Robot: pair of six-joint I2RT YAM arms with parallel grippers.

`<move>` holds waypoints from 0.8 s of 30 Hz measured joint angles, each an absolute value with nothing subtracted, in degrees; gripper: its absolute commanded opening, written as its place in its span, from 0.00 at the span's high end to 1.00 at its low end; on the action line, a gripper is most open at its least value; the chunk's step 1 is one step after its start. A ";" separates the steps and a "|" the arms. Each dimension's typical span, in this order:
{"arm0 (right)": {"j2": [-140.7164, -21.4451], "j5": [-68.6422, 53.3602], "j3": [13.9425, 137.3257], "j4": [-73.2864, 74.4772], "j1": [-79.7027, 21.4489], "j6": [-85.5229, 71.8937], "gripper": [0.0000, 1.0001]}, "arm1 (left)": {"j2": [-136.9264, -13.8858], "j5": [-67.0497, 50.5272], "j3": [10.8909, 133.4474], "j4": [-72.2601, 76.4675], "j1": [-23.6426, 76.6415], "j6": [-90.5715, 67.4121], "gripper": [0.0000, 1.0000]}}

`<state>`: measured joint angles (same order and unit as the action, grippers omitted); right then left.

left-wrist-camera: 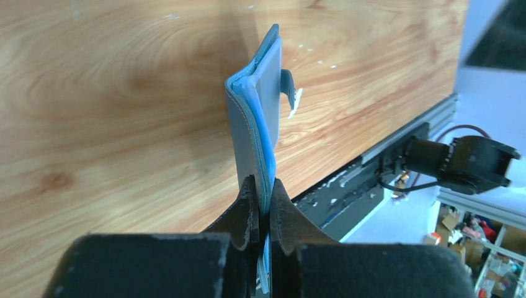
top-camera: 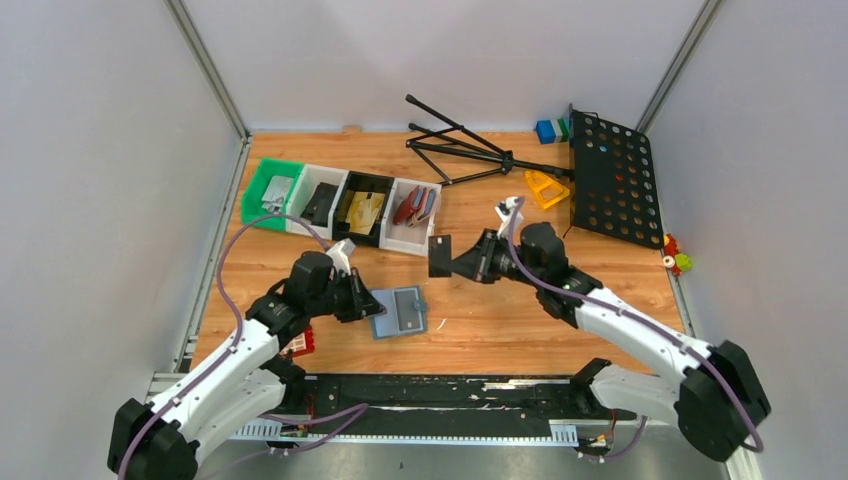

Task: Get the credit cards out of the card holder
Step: Place the credit card in the storage box.

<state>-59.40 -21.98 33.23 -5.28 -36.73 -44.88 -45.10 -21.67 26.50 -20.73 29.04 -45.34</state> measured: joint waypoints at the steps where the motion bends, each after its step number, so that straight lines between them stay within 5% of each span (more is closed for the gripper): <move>1: -61.93 -21.28 35.05 -6.35 -37.23 -44.95 1.00 | -44.71 -20.88 26.15 -21.89 29.04 -45.25 1.00; 13: -94.96 -11.03 62.59 -17.34 -46.78 -48.14 1.00 | -30.35 -7.53 17.91 -30.35 29.04 -49.54 1.00; 24: -124.14 -9.56 93.19 -18.22 -49.19 -48.69 1.00 | -29.17 -2.46 17.50 -32.71 28.97 -49.78 1.00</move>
<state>-124.14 -9.56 93.19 -18.22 -49.19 -48.69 -29.17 -2.46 17.50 -32.71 28.97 -49.78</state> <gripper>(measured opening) 0.010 0.048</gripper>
